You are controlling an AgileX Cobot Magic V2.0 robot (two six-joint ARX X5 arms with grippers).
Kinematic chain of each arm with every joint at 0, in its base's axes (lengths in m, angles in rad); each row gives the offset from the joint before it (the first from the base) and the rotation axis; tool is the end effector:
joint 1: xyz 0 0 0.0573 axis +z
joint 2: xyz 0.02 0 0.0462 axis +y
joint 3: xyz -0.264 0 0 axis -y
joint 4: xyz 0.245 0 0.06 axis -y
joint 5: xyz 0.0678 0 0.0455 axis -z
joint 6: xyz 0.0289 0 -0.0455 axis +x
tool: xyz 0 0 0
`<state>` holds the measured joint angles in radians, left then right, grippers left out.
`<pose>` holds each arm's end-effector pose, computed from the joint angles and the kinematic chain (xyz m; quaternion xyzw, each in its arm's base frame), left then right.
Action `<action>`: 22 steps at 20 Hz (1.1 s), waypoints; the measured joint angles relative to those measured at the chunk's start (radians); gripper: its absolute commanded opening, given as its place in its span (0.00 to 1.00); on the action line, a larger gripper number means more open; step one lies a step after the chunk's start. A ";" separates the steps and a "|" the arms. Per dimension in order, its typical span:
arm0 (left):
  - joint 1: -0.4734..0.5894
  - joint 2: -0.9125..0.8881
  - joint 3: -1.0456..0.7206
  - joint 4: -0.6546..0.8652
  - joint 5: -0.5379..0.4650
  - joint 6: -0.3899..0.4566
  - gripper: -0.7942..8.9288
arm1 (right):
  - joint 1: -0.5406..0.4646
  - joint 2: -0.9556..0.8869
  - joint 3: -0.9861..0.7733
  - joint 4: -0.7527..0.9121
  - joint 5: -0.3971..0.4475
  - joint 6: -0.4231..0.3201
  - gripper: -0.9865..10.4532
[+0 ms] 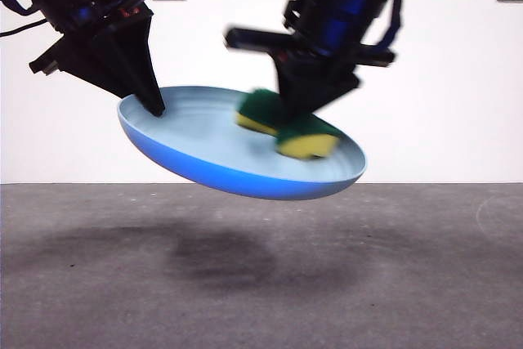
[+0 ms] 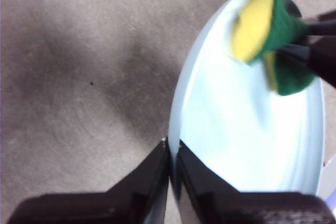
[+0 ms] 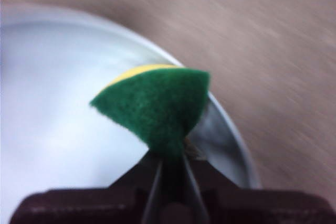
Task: Pick up the plate,pick up the cloth,clean the plate with the cloth
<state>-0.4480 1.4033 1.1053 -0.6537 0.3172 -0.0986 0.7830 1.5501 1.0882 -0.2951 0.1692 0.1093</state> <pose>0.2512 -0.1307 0.2716 -0.0107 0.4729 -0.3089 0.8251 0.2378 0.2298 0.2458 -0.1207 0.3433 0.2624 0.8937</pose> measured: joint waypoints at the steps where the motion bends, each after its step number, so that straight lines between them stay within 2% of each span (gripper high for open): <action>1: 0.001 0.000 0.000 0.005 0.013 0.000 0.07 | -0.002 0.000 0.000 0.041 -0.076 0.006 0.07; 3: 0.001 0.000 0.000 0.024 0.035 0.001 0.07 | 0.010 0.000 0.000 0.071 -0.169 0.019 0.07; 6: 0.001 0.002 -0.005 0.043 0.042 0.009 0.07 | 0.050 0.019 0.001 0.071 -0.240 0.027 0.07; 9: 0.001 0.006 -0.010 0.057 0.047 0.009 0.07 | 0.088 0.032 0.011 0.015 -0.259 0.031 0.07; 13: 0.019 0.007 -0.013 0.079 0.064 0.010 0.07 | 0.116 0.032 0.018 -0.168 -0.270 0.023 0.07; 15: 0.040 0.007 -0.013 0.092 0.078 0.010 0.07 | 0.120 0.035 0.018 -0.259 -0.212 0.008 0.07; 20: 0.079 0.007 -0.013 0.101 0.138 0.009 0.07 | 0.098 0.037 0.016 -0.340 0.096 -0.005 0.07; 22: 0.082 0.007 -0.013 0.092 0.138 0.008 0.07 | 0.079 0.039 0.015 -0.336 0.181 -0.003 0.07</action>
<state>-0.3664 1.4101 1.0920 -0.5621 0.4553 -0.0902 0.8619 1.5890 1.1030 -0.6308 0.3504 0.1059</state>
